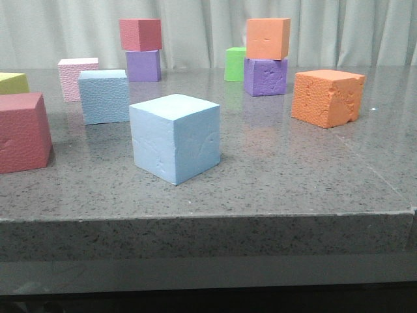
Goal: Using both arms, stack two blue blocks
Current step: 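Lower the left gripper onto the textured light-blue cube and grasp it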
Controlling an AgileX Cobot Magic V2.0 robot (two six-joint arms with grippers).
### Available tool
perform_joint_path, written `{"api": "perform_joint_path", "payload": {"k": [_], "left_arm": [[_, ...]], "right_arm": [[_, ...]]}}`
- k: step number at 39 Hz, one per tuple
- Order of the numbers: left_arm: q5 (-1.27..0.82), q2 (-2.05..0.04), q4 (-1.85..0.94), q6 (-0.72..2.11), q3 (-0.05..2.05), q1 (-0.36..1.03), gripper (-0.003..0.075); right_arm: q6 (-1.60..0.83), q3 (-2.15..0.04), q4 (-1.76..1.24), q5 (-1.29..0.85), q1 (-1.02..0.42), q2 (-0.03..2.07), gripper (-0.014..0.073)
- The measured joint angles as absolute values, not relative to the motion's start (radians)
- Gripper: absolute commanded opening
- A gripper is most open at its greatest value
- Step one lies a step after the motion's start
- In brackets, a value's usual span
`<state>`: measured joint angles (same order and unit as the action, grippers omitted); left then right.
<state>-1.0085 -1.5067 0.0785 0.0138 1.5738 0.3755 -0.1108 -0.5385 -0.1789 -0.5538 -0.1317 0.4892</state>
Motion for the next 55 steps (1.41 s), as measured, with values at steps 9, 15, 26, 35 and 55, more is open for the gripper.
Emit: {"api": "perform_joint_path", "payload": {"k": [9,15,26,35,55], "left_arm": [[-1.177,-1.703,0.050,0.000,1.789,0.375,0.0615],[-1.217,-1.799,0.000,-0.096,1.850,0.375,0.0615],[-1.219,-1.908,-0.024,-0.272,1.873,0.378,0.0616],[-1.206,-1.951,-0.026,-0.338,1.875,0.378,0.0616],[-1.188,-1.980,-0.020,-0.341,1.875,0.378,0.0421]], "right_arm": [[-0.111,-0.539,-0.179,-0.554,-0.132,0.489,-0.0069],[-0.111,-0.539,-0.179,-0.554,-0.132,0.489,-0.0069],[-0.111,-0.539,-0.179,-0.552,-0.132,0.489,-0.0069],[-0.111,-0.539,-0.179,-0.552,-0.132,0.489,-0.0069],[-0.111,-0.539,-0.179,-0.552,-0.132,0.489,-0.0069]]}}
